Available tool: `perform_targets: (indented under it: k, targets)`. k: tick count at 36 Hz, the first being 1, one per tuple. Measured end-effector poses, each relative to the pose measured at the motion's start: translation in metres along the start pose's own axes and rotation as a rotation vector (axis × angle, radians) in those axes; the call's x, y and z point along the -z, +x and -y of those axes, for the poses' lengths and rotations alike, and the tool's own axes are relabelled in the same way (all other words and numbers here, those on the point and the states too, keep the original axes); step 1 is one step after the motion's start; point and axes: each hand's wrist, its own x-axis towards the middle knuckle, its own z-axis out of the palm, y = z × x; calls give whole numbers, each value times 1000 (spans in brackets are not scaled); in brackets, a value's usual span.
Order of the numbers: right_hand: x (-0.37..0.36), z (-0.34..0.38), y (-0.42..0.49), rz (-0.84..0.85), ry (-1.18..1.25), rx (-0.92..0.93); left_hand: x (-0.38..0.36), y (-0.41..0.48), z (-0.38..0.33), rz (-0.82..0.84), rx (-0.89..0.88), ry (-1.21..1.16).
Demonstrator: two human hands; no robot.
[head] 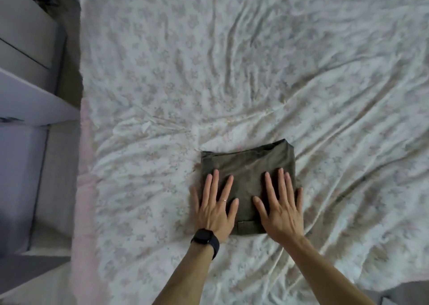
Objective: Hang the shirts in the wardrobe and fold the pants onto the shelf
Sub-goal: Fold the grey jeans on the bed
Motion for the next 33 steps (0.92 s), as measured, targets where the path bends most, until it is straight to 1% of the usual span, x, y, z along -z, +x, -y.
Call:
perform_targets:
  k: [2,4,5,7,8,10,13,15,17,20,22,25,30,33]
  targets:
    - [9,-3,0,-7,76,-115,11,0,-4,-87,133,-139]
    - [20,-9,1,22,168,-210,21,1,-4,-176,264,-303]
    - [25,-13,3,37,206,-234,26,5,-1,-149,360,-435]
    - [35,-20,13,72,288,-287,33,18,7,-36,602,-739]
    - [40,-23,20,99,340,-331,35,24,13,30,704,-848]
    - [49,-28,35,174,413,-426,42,37,24,155,814,-926]
    - [58,-36,53,302,447,-505,49,50,41,303,860,-929]
    - [60,-36,60,356,456,-504,55,55,48,395,839,-929]
    - [60,-34,63,392,462,-474,63,57,49,434,802,-969]
    - [60,-34,64,411,472,-435,74,55,45,417,767,-1046]
    - [63,-39,63,395,486,-399,80,49,39,370,750,-1114]
    - [67,-46,56,366,515,-343,84,35,26,343,725,-1218]
    - [79,-56,48,348,570,-313,91,25,3,320,777,-1342]
    - [94,-70,48,300,596,-318,91,22,-15,376,799,-1407]
